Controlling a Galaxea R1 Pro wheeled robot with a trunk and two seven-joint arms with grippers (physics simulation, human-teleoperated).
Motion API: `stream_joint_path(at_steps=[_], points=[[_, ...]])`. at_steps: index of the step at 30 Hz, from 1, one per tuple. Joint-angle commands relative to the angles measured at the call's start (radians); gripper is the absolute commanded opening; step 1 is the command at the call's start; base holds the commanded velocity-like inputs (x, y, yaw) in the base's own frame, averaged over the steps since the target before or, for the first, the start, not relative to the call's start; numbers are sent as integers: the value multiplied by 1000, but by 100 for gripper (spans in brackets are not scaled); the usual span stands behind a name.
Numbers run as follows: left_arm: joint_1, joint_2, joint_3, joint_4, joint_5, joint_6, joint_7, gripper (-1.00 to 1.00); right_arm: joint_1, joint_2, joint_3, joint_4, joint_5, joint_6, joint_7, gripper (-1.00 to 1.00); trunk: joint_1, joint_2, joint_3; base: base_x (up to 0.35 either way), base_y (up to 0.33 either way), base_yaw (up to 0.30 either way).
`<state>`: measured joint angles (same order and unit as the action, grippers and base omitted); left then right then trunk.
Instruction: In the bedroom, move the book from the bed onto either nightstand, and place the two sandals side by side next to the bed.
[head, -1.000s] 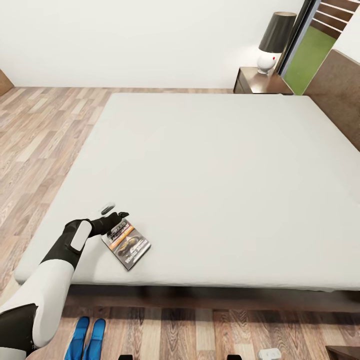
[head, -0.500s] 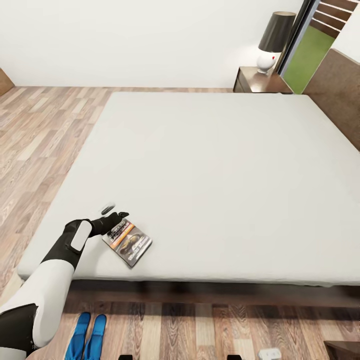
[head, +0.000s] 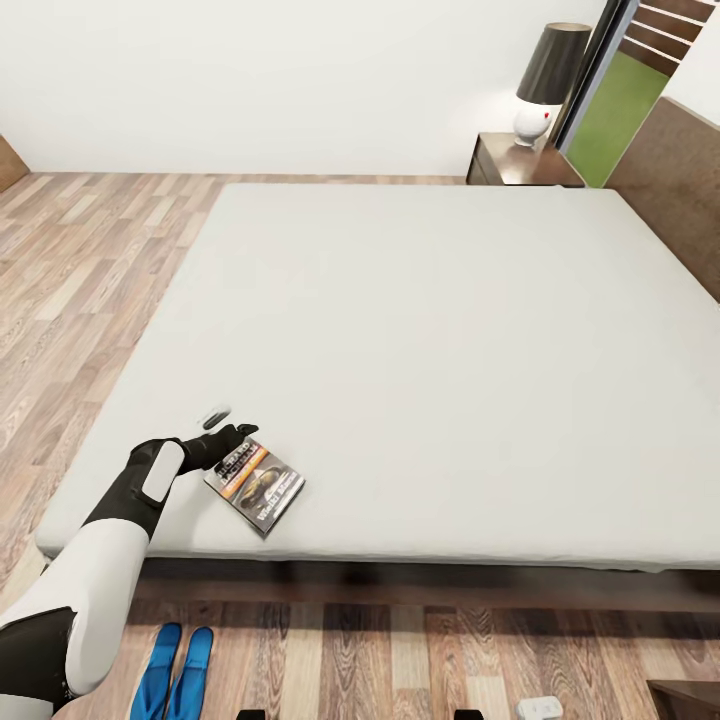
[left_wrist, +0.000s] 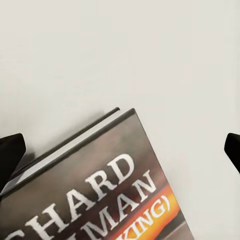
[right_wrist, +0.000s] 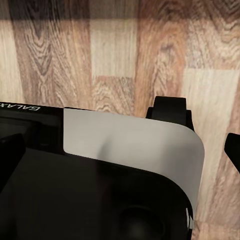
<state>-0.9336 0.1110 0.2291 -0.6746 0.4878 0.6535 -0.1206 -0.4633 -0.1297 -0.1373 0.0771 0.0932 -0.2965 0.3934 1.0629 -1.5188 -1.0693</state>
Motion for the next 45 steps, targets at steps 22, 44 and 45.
stream_joint_path(at_steps=[22,44,45], points=[[0,-1,3,0,-1,3,-4,100,-1,-1,-8,4,10,-7,1,100,0,0,-1,0,-22,0],[0,-2,3,0,-1,3,-5,100,-1,-1,-8,4,10,-7,1,100,0,0,-1,-12,-23,0],[0,-2,3,0,-1,3,-5,100,-1,-1,-8,4,10,-7,1,100,0,0,-1,-17,-33,0]])
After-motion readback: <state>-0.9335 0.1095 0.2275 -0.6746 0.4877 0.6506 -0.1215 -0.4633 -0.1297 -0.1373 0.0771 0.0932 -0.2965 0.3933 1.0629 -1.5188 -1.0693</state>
